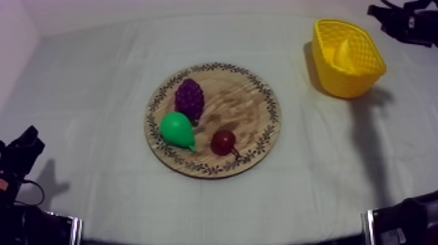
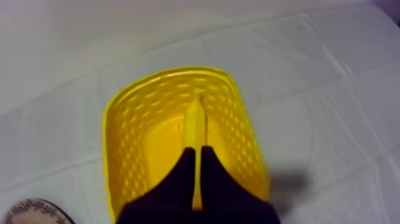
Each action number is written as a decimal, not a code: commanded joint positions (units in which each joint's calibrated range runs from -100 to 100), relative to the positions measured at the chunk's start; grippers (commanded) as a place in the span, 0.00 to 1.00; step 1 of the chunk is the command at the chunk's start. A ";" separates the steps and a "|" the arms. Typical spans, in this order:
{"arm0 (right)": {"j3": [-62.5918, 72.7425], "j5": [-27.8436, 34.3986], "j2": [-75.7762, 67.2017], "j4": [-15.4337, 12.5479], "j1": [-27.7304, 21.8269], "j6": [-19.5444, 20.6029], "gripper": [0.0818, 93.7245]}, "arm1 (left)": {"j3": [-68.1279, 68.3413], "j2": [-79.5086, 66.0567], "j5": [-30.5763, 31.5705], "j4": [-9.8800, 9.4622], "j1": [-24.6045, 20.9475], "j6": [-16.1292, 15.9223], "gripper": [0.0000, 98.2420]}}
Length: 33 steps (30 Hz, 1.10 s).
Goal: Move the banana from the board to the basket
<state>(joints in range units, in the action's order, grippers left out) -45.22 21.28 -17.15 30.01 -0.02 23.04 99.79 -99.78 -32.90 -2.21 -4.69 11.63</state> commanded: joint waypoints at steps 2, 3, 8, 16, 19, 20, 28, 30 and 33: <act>-10.11 -3.13 -10.95 0.58 -0.12 3.64 0.01 | -0.01 -0.05 0.00 0.03 0.02 0.01 0.00; -12.43 -3.93 -13.19 0.96 -0.12 4.03 0.01 | -0.01 -0.05 0.00 0.03 0.02 0.01 0.00; -22.59 -6.36 -24.63 1.20 0.08 4.67 0.01 | -0.01 -0.05 0.00 0.03 0.02 -0.01 0.00; -38.12 -9.29 -44.09 -8.16 1.14 -5.42 0.01 | -0.01 -0.05 0.00 0.03 0.02 0.01 0.00; -43.64 -9.48 -50.89 -11.97 1.43 -9.76 0.00 | -0.01 -0.05 0.00 0.03 0.02 0.01 0.00; -45.51 -9.58 -52.97 -13.43 1.47 -11.48 0.00 | -0.01 -0.05 0.00 0.03 0.02 0.01 0.00; -54.02 -4.15 -65.58 -35.22 2.19 -34.32 0.00 | -0.01 -0.05 0.00 0.03 0.02 0.01 0.00; -54.35 -0.92 -67.64 -36.57 2.52 -35.96 0.00 | -0.01 -0.05 0.00 0.03 0.02 0.02 0.00; -54.56 3.97 -70.73 -35.79 3.20 -35.32 0.00 | -0.01 -0.05 0.00 0.03 0.02 0.02 0.00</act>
<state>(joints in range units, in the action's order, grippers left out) -99.73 21.94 -85.80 -4.81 2.97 -6.58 99.79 -99.78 -32.90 -2.21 -4.69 11.63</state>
